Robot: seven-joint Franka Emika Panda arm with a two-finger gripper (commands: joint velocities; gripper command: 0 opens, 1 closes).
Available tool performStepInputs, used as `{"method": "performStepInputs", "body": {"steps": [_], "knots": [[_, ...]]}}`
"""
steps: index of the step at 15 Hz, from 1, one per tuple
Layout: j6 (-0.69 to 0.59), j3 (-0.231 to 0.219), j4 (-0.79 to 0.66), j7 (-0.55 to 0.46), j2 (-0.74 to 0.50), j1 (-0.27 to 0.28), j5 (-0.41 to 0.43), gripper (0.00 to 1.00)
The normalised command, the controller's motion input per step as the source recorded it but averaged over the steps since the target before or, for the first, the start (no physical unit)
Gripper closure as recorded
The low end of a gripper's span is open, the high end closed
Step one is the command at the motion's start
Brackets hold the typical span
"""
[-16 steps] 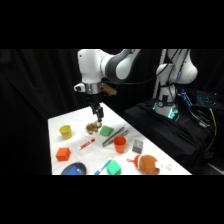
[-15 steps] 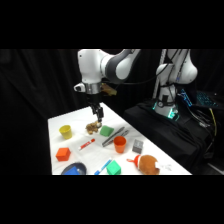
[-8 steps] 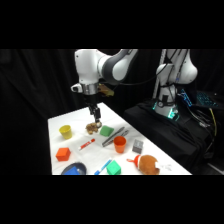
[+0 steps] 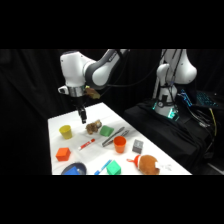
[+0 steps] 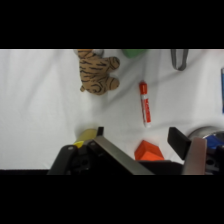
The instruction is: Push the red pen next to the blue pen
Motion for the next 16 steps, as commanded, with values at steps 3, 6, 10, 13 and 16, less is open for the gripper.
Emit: {"method": "performStepInputs", "body": {"steps": [3, 6, 10, 13, 16], "knots": [[-0.08, 0.083, 0.52, -0.32, 0.39, -0.145, 0.142, 0.00], [-0.07, 0.133, 0.41, -0.30, 0.33, -0.138, 0.180, 0.00], [-0.05, 0.137, 0.31, -0.27, 0.29, -0.120, 0.163, 0.00], [-0.03, 0.110, 0.25, -0.24, 0.23, -0.099, 0.127, 0.00], [0.01, 0.092, 0.20, -0.22, 0.19, -0.079, 0.100, 0.00]]}}
